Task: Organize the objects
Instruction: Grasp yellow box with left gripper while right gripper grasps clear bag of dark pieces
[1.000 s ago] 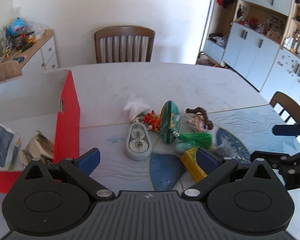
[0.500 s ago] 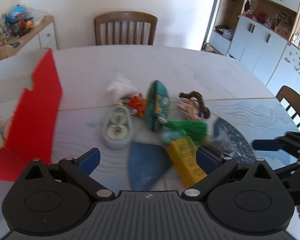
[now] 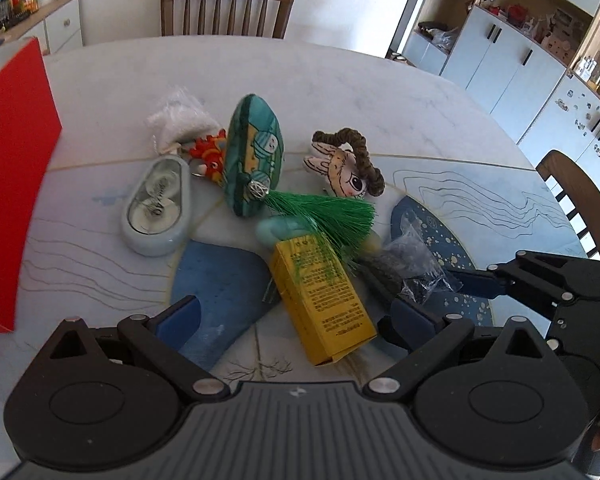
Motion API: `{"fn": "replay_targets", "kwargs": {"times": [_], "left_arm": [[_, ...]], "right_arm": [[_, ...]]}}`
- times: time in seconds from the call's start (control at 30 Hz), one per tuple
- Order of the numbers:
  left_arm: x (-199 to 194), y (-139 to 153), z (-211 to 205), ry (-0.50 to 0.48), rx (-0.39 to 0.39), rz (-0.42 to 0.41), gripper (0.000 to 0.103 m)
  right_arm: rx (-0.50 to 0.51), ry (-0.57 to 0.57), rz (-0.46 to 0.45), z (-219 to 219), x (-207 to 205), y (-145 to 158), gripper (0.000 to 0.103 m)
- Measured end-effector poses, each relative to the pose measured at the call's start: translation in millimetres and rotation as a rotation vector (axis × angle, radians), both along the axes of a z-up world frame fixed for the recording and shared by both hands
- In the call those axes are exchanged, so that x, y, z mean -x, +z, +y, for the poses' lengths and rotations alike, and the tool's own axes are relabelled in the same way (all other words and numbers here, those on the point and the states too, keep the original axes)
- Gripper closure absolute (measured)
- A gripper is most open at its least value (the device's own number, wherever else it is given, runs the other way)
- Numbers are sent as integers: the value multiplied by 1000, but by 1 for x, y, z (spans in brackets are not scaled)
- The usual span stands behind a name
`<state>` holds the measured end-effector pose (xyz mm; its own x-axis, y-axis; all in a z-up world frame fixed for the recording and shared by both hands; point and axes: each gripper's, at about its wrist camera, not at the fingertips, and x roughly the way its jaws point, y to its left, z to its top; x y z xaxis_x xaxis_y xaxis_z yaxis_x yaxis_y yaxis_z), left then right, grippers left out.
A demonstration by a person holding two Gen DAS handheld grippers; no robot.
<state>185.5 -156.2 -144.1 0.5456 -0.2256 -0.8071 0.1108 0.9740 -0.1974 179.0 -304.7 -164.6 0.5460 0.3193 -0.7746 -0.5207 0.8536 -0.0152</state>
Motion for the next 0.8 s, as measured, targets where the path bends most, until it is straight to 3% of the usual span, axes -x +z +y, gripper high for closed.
{"fn": "replay_targets", "kwargs": {"times": [0.07, 0.3, 0.43, 0.63, 0.8], "left_arm": [[-2, -2, -2, 2, 6, 8, 2], [-2, -5, -3, 9, 6, 23, 20], [0, -3, -2, 4, -7, 23, 43], [4, 1, 7, -10, -23, 36, 67], [7, 1, 11, -24, -31, 38, 71]], "right_arm": [[2, 3, -5, 0, -1, -2, 52], [2, 36, -24, 4, -2, -2, 61], [-2, 40, -23, 4, -4, -1, 66], [-17, 22, -11, 2, -7, 0, 70], [-35, 1, 4, 0, -5, 1, 73]]}}
